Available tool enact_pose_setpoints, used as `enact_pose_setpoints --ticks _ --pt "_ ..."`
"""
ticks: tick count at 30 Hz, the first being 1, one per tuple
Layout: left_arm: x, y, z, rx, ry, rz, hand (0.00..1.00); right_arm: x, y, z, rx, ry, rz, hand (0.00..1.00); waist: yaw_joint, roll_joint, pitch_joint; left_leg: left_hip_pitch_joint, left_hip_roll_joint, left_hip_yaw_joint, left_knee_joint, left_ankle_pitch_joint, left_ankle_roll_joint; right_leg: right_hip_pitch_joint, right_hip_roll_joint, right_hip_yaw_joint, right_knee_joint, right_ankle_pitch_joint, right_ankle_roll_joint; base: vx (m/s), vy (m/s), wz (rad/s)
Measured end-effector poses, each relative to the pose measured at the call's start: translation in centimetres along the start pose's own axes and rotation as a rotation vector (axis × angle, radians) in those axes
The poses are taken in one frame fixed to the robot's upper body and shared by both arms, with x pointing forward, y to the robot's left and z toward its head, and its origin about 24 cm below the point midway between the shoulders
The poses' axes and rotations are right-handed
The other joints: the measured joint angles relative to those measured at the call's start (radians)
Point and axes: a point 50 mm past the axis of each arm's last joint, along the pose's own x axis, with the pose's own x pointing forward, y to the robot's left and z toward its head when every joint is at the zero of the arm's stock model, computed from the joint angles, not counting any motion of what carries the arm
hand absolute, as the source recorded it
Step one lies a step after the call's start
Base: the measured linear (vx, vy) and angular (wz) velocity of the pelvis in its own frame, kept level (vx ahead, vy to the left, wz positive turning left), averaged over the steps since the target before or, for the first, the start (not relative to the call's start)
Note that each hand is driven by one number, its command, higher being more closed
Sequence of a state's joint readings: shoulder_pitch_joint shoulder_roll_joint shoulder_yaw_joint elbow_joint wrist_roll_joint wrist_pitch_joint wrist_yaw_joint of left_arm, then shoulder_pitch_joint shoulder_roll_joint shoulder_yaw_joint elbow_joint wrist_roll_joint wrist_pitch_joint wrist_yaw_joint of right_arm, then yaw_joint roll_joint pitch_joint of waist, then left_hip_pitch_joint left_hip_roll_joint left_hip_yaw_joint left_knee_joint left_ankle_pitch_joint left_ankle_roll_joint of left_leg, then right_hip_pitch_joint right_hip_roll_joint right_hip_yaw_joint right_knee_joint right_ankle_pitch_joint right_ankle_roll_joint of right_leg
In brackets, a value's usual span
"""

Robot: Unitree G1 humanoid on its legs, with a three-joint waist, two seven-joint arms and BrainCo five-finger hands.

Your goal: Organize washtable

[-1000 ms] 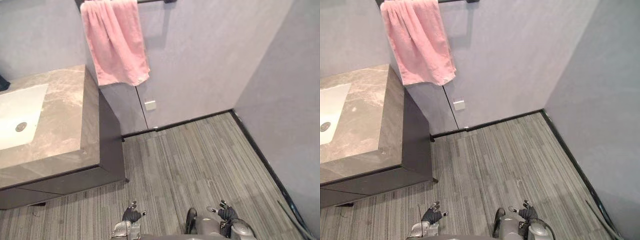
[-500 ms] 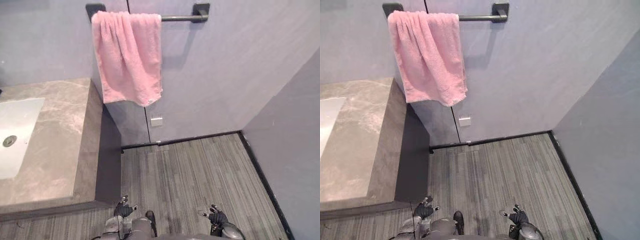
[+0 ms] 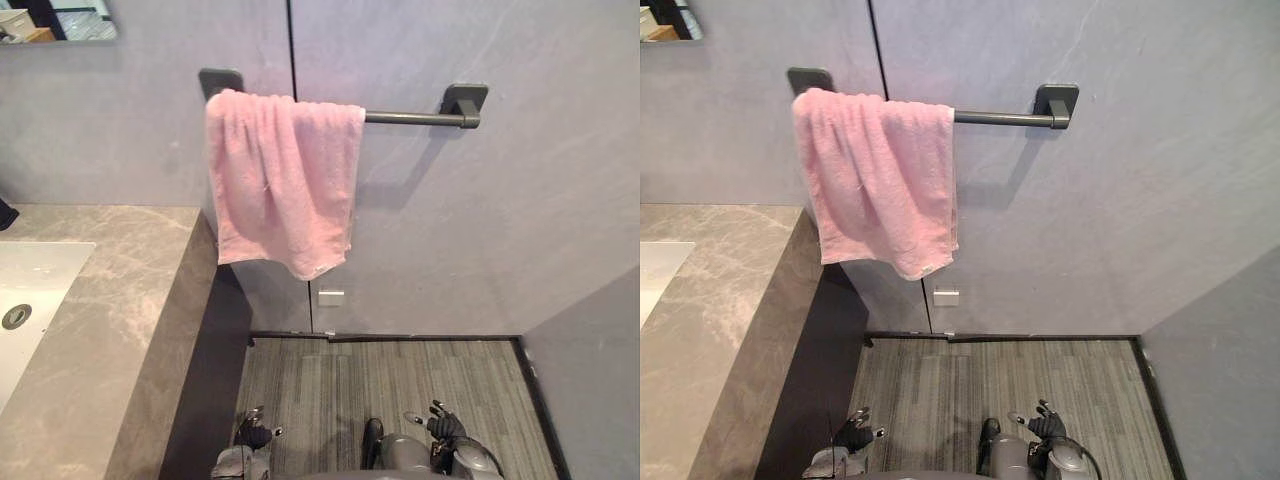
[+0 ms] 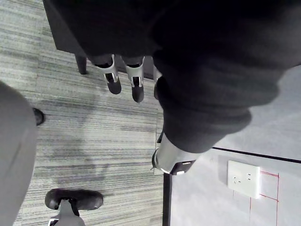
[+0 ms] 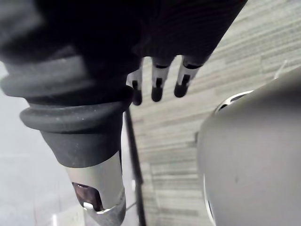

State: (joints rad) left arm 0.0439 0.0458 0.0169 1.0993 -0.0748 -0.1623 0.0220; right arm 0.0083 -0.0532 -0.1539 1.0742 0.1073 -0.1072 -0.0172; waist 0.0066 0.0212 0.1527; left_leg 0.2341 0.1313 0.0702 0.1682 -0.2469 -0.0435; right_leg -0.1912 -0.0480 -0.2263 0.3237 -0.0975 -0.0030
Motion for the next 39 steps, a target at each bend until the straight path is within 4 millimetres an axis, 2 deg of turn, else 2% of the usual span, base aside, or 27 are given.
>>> enact_pose_setpoints --ticks 1,2,3,5,6,8,10,11,12,13,14,16,19,20,21,24,31,33,36,39 --pt "0.0 0.0 -0.1 -0.01 0.002 0.004 0.0 0.0 -0.1 0.0 0.004 0.001 -0.004 0.0 -0.001 0.005 -0.002 -0.019 0.01 -0.002 0.046 0.0 -0.006 0.01 0.003 -0.012 -0.001 -0.008 -0.002 0.33 -0.254 0.44" --pt "0.0 0.1 0.0 -0.029 -0.002 0.012 0.0 0.0 -0.2 0.0 0.003 -0.001 -0.007 0.0 -0.007 0.01 0.0 -0.082 0.037 -0.005 0.203 -0.005 -0.024 0.049 0.016 -0.027 -0.016 -0.022 -0.018 0.35 -0.276 0.37" --pt "-0.1 0.1 0.0 -0.054 -0.007 0.02 0.0 -0.1 -0.5 -0.1 0.001 -0.002 -0.012 0.0 0.003 0.012 0.008 -0.153 0.077 0.007 0.39 -0.008 -0.058 0.103 0.041 -0.036 -0.043 -0.032 -0.03 0.37 -0.253 0.23" --pt "-0.2 0.1 0.1 -0.071 -0.023 0.024 0.0 -0.2 -0.6 -0.4 0.004 0.003 -0.017 0.0 0.014 0.021 0.008 -0.21 0.128 0.053 0.549 -0.019 -0.067 0.188 0.069 -0.043 -0.088 -0.039 -0.042 0.37 -0.184 -0.03" --pt "-0.2 0.2 0.1 -0.068 -0.026 0.026 0.0 -0.2 -0.5 -0.4 0.011 0.003 -0.013 0.0 0.013 0.018 0.007 -0.243 0.13 0.094 0.554 -0.021 -0.064 0.227 0.068 -0.042 -0.115 -0.041 -0.046 0.28 -0.102 -0.08" --pt "-0.1 0.2 0.3 -0.068 -0.032 0.027 0.0 -0.2 -0.2 -0.2 0.015 -0.003 -0.006 0.0 0.016 0.016 0.007 -0.288 0.116 0.127 0.488 -0.029 -0.05 0.251 0.061 -0.023 -0.142 -0.041 -0.045 0.21 -0.029 -0.22" --pt "0.0 0.2 0.6 -0.055 -0.039 0.025 0.0 -0.2 0.0 -0.2 0.017 -0.002 -0.001 0.0 0.027 0.011 0.008 -0.32 0.056 0.1 0.289 -0.026 -0.053 0.265 0.038 0.009 -0.154 -0.038 -0.04 0.21 0.077 -0.47" --pt "0.0 0.1 0.8 -0.041 -0.043 0.017 0.0 -0.2 0.0 -0.4 0.012 0.003 -0.003 0.0 0.037 0.011 0.009 -0.32 0.016 0.052 0.147 0.02 -0.063 0.273 0.029 0.029 -0.159 -0.039 -0.021 0.19 0.13 -0.46" --pt "0.0 0.0 0.8 -0.034 -0.043 0.015 0.0 -0.2 0.0 -0.4 0.009 0.005 -0.002 0.0 0.038 0.012 0.008 -0.313 0.003 0.036 0.115 0.106 -0.053 0.281 0.03 0.041 -0.166 -0.041 -0.01 0.2 0.156 -0.47" --pt "0.1 0.3 0.9 -0.018 -0.043 0.017 0.0 -0.2 0.1 -0.6 0.001 0.012 0.003 0.0 0.039 0.003 -0.002 -0.282 -0.013 0.043 0.091 0.135 -0.035 0.304 0.026 0.064 -0.187 -0.037 0.007 0.21 0.128 -0.28" --pt "0.1 0.8 0.8 0.004 -0.039 0.022 0.0 -0.3 0.6 -0.8 0.0 0.017 0.017 0.0 0.034 -0.024 -0.011 -0.258 -0.031 0.051 0.053 0.141 -0.027 0.311 0.008 0.067 -0.199 -0.035 0.016 0.22 0.139 -0.2" --pt "0.1 1.4 0.9 0.018 -0.034 0.032 0.0 -0.4 1.1 -1.2 0.006 0.028 0.027 0.0 0.034 -0.054 -0.019 -0.233 -0.051 0.064 0.013 0.154 -0.014 0.319 -0.013 0.066 -0.207 -0.038 0.022 0.14 0.099 -0.03" --pt "0.1 1.8 0.5 0.029 -0.015 0.041 0.0 -0.7 1.0 -2.4 0.007 0.067 0.022 0.0 0.034 -0.076 -0.034 -0.17 -0.096 0.059 -0.074 0.183 0.008 0.347 -0.046 0.062 -0.219 -0.047 0.04 0.08 0.076 0.15" --pt "0.0 1.8 0.2 0.034 -0.005 0.042 0.0 -0.9 0.9 -2.8 0.007 0.076 0.019 0.0 0.034 -0.065 -0.036 -0.157 -0.111 0.053 -0.104 0.199 0.012 0.352 -0.057 0.06 -0.223 -0.05 0.045 0.05 0.061 0.24" --pt "0.0 1.7 0.1 0.041 -0.003 0.038 0.0 -0.9 0.8 -2.8 0.002 0.078 0.017 0.0 0.033 -0.072 -0.042 -0.152 -0.119 0.04 -0.119 0.205 0.019 0.356 -0.063 0.058 -0.223 -0.054 0.052 0.03 0.057 0.26" --pt "0.0 1.6 0.1 0.048 -0.002 0.036 0.0 -0.9 0.5 -3.1 -0.004 0.09 0.01 0.0 0.032 -0.067 -0.04 -0.151 -0.133 0.011 -0.14 0.227 0.022 0.36 -0.07 0.036 -0.223 -0.058 0.057 -0.02 0.006 0.28" --pt "-0.1 1.6 0.1 0.041 -0.01 0.072 0.0 -0.9 0.2 -3.1 -0.014 0.091 0.003 0.0 0.031 -0.058 -0.042 -0.124 -0.131 -0.049 -0.259 0.321 0.018 0.349 -0.059 0.004 -0.219 -0.062 0.062 -0.11 -0.033 0.22" --pt "-0.1 1.6 0.2 0.04 -0.027 0.077 0.0 -0.9 0.0 -3.1 -0.018 0.09 -0.001 0.0 0.033 -0.054 -0.04 -0.131 -0.13 -0.061 -0.262 0.325 0.02 0.344 -0.057 -0.002 -0.214 -0.062 0.062 -0.09 -0.013 0.18" --pt "-0.5 1.1 0.9 0.054 -0.094 0.067 0.0 -0.9 -0.1 -3.0 -0.03 0.085 -0.017 0.0 0.033 -0.048 -0.042 -0.138 -0.134 -0.083 -0.262 0.328 0.018 0.344 -0.058 -0.016 -0.213 -0.066 0.067 -0.07 -0.004 0.18" --pt "-1.9 0.0 3.8 0.051 -0.287 0.02 0.0 -0.9 0.0 -2.6 -0.046 0.062 -0.016 0.0 0.035 -0.044 -0.04 -0.162 -0.139 -0.118 -0.262 0.338 0.018 0.338 -0.059 -0.043 -0.215 -0.07 0.071 -0.02 -0.024 0.35"
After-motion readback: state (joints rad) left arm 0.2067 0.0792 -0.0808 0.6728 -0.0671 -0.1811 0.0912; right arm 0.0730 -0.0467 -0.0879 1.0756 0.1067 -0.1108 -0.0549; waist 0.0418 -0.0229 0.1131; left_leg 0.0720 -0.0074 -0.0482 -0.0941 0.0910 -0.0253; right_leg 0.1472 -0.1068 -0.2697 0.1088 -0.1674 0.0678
